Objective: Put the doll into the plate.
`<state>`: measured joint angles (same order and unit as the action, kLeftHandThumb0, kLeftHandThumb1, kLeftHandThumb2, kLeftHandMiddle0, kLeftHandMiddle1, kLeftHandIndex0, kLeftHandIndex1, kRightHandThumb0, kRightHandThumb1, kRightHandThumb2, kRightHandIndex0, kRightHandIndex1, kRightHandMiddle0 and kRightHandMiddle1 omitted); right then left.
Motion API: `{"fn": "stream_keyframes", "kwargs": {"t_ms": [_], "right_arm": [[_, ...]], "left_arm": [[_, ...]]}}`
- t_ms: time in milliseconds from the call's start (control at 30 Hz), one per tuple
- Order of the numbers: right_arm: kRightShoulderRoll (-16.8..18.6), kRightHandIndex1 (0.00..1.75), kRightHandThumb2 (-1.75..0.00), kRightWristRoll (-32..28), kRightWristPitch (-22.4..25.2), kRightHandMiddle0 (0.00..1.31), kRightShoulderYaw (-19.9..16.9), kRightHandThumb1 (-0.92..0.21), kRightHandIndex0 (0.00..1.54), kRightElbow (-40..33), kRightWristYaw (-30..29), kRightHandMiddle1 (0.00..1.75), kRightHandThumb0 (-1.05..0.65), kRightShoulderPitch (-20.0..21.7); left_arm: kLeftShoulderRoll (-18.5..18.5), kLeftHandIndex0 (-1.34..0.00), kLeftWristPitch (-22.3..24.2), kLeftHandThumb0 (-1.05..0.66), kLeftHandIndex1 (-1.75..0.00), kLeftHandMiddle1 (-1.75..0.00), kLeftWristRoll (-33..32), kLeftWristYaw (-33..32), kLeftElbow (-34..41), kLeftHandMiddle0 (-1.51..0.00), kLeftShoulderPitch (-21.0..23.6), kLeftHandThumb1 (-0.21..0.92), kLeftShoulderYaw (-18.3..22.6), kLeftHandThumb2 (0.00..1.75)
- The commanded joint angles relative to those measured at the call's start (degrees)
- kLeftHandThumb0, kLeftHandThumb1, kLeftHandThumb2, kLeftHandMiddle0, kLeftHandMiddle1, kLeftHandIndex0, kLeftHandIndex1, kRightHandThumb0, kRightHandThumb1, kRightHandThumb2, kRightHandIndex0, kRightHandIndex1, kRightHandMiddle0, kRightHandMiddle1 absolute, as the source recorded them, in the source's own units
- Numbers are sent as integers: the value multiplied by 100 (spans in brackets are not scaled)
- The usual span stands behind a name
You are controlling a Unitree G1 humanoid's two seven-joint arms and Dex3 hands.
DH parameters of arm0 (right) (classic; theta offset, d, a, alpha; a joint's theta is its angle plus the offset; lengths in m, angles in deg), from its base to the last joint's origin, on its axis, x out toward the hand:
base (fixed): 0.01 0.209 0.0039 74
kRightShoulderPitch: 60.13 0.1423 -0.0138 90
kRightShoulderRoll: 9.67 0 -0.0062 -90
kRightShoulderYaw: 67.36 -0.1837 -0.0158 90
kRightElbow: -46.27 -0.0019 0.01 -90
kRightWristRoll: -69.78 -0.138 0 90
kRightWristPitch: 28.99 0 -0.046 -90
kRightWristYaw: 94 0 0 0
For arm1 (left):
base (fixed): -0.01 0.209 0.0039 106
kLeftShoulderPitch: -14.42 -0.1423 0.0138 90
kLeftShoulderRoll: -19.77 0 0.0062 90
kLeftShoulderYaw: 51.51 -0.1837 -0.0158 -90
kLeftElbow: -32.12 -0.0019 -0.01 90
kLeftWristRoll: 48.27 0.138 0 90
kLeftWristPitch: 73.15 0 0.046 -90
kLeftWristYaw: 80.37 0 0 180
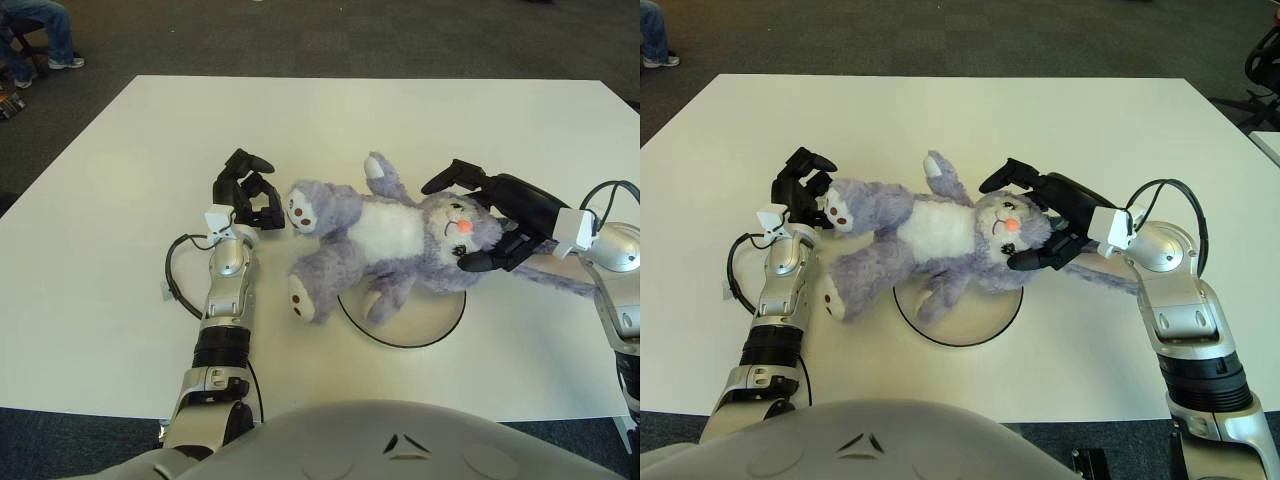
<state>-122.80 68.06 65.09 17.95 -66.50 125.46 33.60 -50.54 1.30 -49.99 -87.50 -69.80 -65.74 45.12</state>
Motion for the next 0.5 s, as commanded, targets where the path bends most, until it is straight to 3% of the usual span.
{"fn": "stream_keyframes", "kwargs": {"t_ms": [0,167,467], "right_arm": [[-14,175,-70,-32,74,0,-180,-41,98,-64,-152,99,-73,43],[51,175,-69,44,-29,0,-239,-43,102,5,-320,94,-75,29],[170,175,-57,372,-440,0,-258,-53,112,173,-783,66,-82,52]], "left_arm": [[9,-75,-1,-1,-161,-175,-29,1,-219,-94,-144,-10,21,175],[10,-74,4,-1,-163,-175,-30,3,-215,-94,-148,-10,17,175],[12,-73,30,-1,-164,-175,-3,-15,-195,-93,-155,-9,4,175]]}}
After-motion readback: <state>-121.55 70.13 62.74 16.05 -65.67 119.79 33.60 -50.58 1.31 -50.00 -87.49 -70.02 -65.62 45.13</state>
